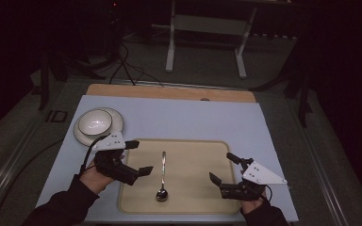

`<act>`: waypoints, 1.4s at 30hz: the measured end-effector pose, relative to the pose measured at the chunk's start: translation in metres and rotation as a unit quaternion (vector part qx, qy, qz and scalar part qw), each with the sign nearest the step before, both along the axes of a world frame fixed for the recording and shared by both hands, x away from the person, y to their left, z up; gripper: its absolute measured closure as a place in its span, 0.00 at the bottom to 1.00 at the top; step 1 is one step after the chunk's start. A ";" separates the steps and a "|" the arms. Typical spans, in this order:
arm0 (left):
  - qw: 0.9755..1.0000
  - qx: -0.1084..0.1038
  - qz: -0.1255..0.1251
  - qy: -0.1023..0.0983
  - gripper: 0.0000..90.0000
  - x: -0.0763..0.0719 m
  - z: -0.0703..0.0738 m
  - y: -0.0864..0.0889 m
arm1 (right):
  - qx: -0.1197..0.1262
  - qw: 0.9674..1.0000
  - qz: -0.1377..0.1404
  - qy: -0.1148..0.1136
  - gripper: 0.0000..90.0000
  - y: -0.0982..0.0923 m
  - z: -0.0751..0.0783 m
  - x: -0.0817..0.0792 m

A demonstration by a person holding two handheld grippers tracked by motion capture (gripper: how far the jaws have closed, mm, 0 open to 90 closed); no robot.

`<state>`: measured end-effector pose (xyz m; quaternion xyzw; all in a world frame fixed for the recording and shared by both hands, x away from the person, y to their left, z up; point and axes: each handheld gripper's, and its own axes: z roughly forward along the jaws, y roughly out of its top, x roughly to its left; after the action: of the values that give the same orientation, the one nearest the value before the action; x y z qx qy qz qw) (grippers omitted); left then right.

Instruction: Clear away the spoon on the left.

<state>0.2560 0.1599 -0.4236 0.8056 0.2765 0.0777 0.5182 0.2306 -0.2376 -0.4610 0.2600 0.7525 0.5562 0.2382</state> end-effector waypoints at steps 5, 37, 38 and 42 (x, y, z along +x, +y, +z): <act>1.000 -0.002 0.004 0.002 0.02 -0.006 -0.005 0.006 | -0.001 1.000 0.000 0.000 0.15 0.000 0.000 0.000; 0.997 0.026 0.069 0.011 0.02 -0.018 -0.075 0.048 | -0.006 1.000 -0.003 0.003 0.15 0.001 -0.002 0.001; 0.997 0.023 0.071 0.013 0.02 -0.018 -0.076 0.049 | -0.006 1.000 -0.003 0.003 0.15 0.001 -0.002 0.001; 0.997 0.027 0.068 0.011 0.02 -0.019 -0.080 0.049 | -0.006 1.000 -0.002 0.005 0.15 0.000 -0.002 0.002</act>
<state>0.2371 0.2088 -0.5039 0.7998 0.3335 0.1116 0.4865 0.2321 -0.2373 -0.4633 0.2633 0.7562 0.5500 0.2373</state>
